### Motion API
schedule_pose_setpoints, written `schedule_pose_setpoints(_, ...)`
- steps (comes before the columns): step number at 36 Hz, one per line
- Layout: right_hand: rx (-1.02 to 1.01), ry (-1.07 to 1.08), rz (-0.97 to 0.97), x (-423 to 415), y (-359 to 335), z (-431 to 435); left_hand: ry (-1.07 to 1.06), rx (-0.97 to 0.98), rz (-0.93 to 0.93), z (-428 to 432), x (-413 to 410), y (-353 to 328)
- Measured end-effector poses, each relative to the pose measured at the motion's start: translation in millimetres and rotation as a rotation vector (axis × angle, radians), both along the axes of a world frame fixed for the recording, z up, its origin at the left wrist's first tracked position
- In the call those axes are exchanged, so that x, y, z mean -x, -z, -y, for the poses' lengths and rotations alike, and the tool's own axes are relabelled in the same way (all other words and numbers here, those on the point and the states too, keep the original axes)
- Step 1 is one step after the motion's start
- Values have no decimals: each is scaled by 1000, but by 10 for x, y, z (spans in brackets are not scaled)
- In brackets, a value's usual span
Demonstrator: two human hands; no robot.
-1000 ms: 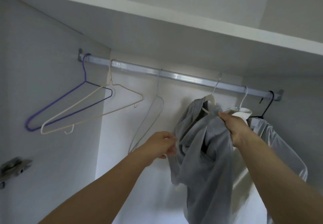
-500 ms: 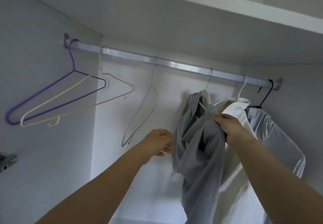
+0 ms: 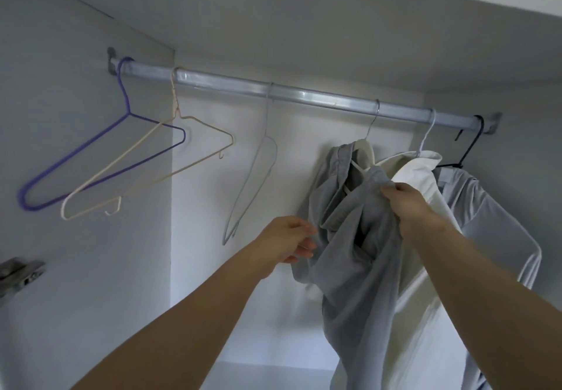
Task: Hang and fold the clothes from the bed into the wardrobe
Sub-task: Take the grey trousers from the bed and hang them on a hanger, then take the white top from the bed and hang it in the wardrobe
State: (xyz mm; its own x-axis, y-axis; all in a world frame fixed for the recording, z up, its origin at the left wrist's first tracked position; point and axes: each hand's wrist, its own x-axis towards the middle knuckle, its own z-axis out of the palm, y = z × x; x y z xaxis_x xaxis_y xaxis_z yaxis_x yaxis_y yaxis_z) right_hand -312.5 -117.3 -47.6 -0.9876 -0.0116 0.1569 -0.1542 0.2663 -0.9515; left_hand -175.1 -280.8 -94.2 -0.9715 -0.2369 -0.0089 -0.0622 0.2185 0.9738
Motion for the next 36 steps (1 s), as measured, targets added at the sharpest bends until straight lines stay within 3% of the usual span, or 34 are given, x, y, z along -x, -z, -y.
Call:
schedule_pose_setpoints(4,12,-46,12,-130,77,-56,1,12,9,-37,-16,-3)
schedule_pose_setpoints(9,162,-140,170,-442,327,-155,9,-5,37,-139,-58,80)
schedule_pose_setpoints(16,353,-95,348,-1157,918,-384,113,-63,130,-466,-211,392)
schedule_pose_setpoints(26,670,270,621,-2423,1879,-906,300,-143,292,-1210,-733,1079)
schedule_pose_setpoints(36,911,648,686,-3735,2346,-1689,531,-128,489,-2276,-1573,1656)
